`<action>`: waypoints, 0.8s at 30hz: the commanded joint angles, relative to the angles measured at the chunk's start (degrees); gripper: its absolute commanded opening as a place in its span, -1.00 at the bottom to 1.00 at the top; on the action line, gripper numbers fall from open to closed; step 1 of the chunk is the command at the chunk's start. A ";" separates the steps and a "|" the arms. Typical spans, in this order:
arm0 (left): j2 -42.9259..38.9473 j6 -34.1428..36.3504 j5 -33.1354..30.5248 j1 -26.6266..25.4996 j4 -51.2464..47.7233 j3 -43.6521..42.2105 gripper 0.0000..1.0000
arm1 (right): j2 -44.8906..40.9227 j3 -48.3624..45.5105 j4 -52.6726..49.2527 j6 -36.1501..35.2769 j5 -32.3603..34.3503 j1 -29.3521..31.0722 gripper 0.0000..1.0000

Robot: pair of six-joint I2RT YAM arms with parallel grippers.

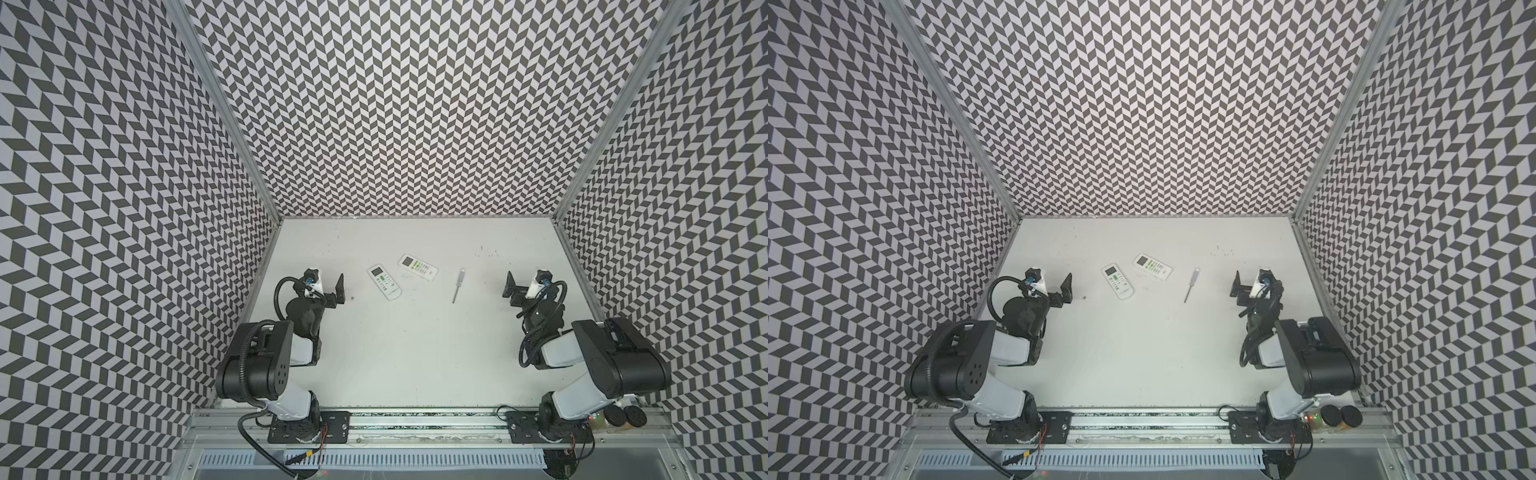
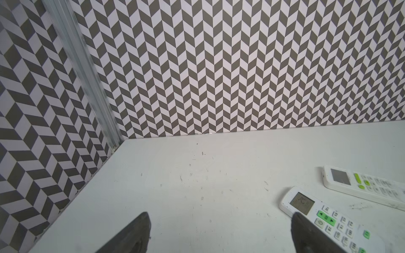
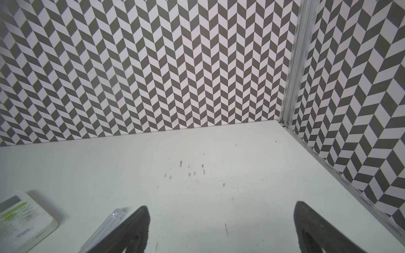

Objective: Unload the batteries from the remote control

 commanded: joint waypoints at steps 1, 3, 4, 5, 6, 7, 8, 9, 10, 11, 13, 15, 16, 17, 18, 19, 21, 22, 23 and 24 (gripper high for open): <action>0.66 -0.51 -0.35 -0.24 1.67 0.22 0.99 | -0.36 0.21 2.19 -0.56 -0.20 0.10 0.99; 0.90 -0.51 -0.38 -0.25 2.31 0.18 0.99 | -0.37 0.28 2.09 -0.49 -0.26 0.07 0.98; 1.10 -0.59 -0.45 -0.26 2.89 0.00 0.99 | -0.37 0.29 2.05 -0.54 -0.23 0.14 0.99; 1.32 -0.57 -0.45 -0.26 3.35 -0.11 0.99 | -0.32 0.29 2.09 -0.48 -0.22 0.13 0.98; 1.38 -0.53 -0.45 -0.26 3.61 -0.14 0.99 | -0.37 0.29 2.09 -0.49 -0.21 0.12 0.98; 1.49 -0.67 -0.45 -0.26 3.85 -0.11 0.99 | -0.37 0.26 2.07 -0.55 -0.20 0.11 0.99; 1.52 -0.66 -0.52 -0.26 3.87 -0.14 0.99 | -0.37 0.29 2.05 -0.55 -0.20 0.08 0.99; 1.47 -0.65 -0.45 -0.26 3.87 -0.17 0.99 | -0.32 0.29 2.04 -0.52 -0.21 0.09 0.98; 1.51 -0.62 -0.48 -0.12 3.96 -0.16 0.99 | -0.37 0.34 1.98 -0.49 -0.21 0.11 0.98; 1.58 -0.63 -0.44 -0.17 4.04 -0.22 0.99 | -0.30 0.29 1.97 -0.48 -0.20 0.06 0.99; 1.68 -0.68 -0.45 -0.17 4.45 -0.31 0.99 | -0.36 0.30 1.96 -0.48 -0.20 0.17 0.98; 1.63 -0.66 -0.45 -0.11 4.46 -0.31 0.99 | -0.41 0.29 2.02 -0.54 -0.21 0.09 0.99; 1.61 -0.68 -0.45 -0.11 4.31 -0.31 0.99 | -0.37 0.31 1.98 -0.55 -0.27 0.10 0.98; 1.60 -0.68 -0.44 -0.12 4.31 -0.33 0.99 | -0.36 0.29 2.01 -0.54 -0.26 0.13 0.99; 1.60 -0.66 -0.45 -0.16 4.26 -0.31 0.99 | -0.38 0.32 1.96 -0.50 -0.27 0.12 0.98; 1.56 -0.68 -0.45 -0.11 4.31 -0.32 0.99 | -0.37 0.29 1.99 -0.51 -0.23 0.08 0.99; 1.60 -0.67 -0.40 -0.12 4.34 -0.31 0.99 | -0.37 0.30 2.04 -0.53 -0.20 0.09 0.99; 1.56 -0.67 -0.45 -0.18 4.25 -0.31 0.99 | -0.36 0.21 2.09 -0.49 -0.21 0.12 0.99; 1.55 -0.67 -0.40 -0.12 4.14 -0.31 0.99 | -0.36 0.21 2.10 -0.49 -0.20 0.06 0.99; 1.51 -0.68 -0.45 -0.10 4.02 -0.22 0.99 | -0.41 0.04 2.37 -0.48 -0.14 0.07 0.99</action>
